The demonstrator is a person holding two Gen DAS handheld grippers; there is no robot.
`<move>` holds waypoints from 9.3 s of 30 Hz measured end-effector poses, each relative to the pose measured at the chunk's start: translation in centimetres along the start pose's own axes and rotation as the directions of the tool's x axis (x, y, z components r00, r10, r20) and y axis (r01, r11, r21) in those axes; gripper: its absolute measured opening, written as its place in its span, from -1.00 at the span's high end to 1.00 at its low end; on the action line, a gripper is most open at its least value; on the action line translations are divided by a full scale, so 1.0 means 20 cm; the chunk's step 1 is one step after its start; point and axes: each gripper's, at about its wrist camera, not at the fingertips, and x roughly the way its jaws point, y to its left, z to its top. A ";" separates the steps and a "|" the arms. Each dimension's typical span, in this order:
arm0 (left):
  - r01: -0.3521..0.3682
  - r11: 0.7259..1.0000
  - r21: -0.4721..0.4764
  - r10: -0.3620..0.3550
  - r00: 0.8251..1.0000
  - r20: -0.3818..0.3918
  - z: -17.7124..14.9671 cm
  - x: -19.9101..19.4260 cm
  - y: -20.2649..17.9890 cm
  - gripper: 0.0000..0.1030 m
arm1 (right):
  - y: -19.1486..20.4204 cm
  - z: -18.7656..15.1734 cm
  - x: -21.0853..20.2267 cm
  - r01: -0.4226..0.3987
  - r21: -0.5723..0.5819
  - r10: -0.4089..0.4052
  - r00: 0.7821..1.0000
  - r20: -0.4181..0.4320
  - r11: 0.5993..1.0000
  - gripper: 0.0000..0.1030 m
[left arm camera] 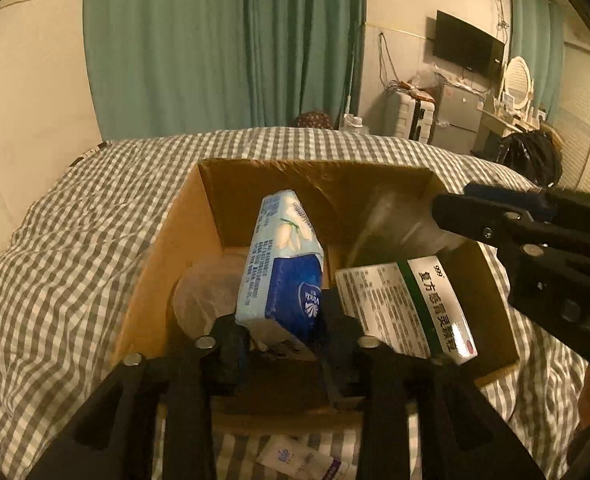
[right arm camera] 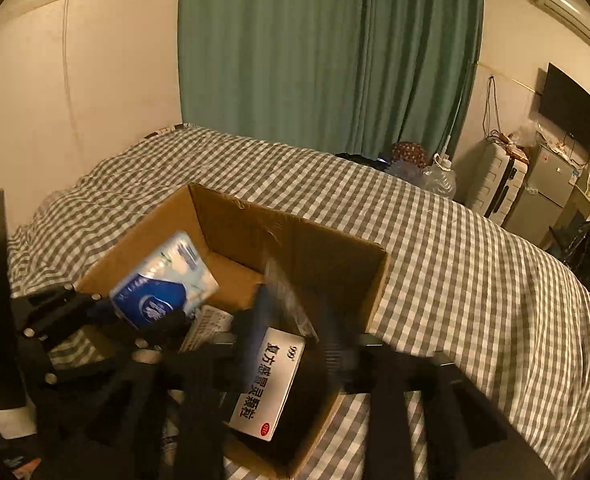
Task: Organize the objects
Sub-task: 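Place the blister pack with the right tool while the left tool places tissues, then place the white figurine with the right tool while the left tool places the clip, then place the tape roll with the right tool while the left tool places toothpaste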
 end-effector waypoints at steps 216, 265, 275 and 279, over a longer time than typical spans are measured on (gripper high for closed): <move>-0.180 0.984 -0.004 0.176 0.969 -0.174 -0.69 -0.33 -0.05 -1.00 | 0.10 -0.80 -0.50 -0.012 0.029 0.017 0.988 -0.155 0.999 0.71; 0.046 0.997 -0.066 -0.047 0.999 -0.001 -0.49 -0.73 -0.09 0.55 | 0.09 -0.71 -0.87 0.081 0.069 -0.076 0.994 -0.075 0.994 0.76; 0.038 0.998 -0.050 -0.032 0.994 0.104 -0.23 -0.80 -0.01 0.55 | 0.17 -0.38 -0.88 0.098 -0.013 -0.097 0.995 0.026 0.995 0.76; 0.031 0.998 -0.050 -0.024 0.992 0.120 -0.12 -0.73 0.03 0.55 | 0.13 -0.25 -0.82 0.089 0.038 -0.092 0.991 0.093 0.995 0.76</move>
